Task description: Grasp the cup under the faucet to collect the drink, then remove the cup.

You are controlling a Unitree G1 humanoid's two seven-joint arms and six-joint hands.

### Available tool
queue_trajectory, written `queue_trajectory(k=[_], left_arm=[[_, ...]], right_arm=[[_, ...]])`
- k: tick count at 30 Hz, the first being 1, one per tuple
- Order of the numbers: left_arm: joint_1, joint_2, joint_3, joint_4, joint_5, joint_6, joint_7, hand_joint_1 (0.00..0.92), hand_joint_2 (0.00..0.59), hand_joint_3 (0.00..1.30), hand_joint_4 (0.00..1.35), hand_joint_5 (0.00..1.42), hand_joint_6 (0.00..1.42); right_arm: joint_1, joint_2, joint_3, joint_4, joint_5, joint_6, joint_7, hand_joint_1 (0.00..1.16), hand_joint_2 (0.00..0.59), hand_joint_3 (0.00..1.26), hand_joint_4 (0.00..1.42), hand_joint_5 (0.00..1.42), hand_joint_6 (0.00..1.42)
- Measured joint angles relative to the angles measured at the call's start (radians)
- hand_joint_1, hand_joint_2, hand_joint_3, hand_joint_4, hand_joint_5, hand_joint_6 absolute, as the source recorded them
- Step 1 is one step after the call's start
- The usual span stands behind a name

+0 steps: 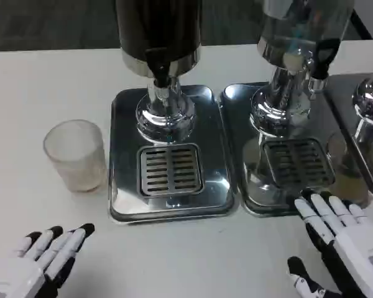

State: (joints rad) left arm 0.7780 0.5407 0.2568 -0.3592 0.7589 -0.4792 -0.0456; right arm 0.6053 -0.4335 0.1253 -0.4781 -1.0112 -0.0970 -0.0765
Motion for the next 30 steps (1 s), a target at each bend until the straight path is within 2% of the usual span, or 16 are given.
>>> queue_trajectory(k=[8, 18, 23, 30], left_arm=[[-0.002, -0.001, 0.0, 0.0, -0.005, 0.007, 0.0, 0.0, 0.04, 0.0, 0.0, 0.0, 0.0], [-0.005, -0.001, 0.001, 0.001, -0.011, 0.01, 0.0, 0.0, 0.04, 0.0, 0.0, 0.0, 0.0], [-0.011, 0.0, 0.014, 0.043, -0.069, -0.04, 0.038, 0.0, 0.038, 0.0, 0.0, 0.0, 0.0], [-0.094, 0.004, 0.046, 0.198, -0.212, -0.164, 0.103, 0.0, 0.032, 0.0, 0.0, 0.0, 0.0]], right_arm=[[0.0, -0.001, -0.021, 0.005, 0.038, -0.048, -0.041, 0.4, 0.472, 0.11, 0.02, 0.01, 0.05], [0.004, 0.001, -0.029, 0.013, 0.048, -0.054, -0.048, 0.4, 0.464, 0.11, 0.02, 0.01, 0.05], [0.002, 0.014, -0.026, 0.012, 0.047, -0.052, -0.048, 0.39, 0.463, 0.11, 0.02, 0.01, 0.05], [-0.015, 0.043, -0.002, 0.004, 0.034, -0.043, -0.048, 0.39, 0.461, 0.13, 0.04, 0.03, 0.08]])
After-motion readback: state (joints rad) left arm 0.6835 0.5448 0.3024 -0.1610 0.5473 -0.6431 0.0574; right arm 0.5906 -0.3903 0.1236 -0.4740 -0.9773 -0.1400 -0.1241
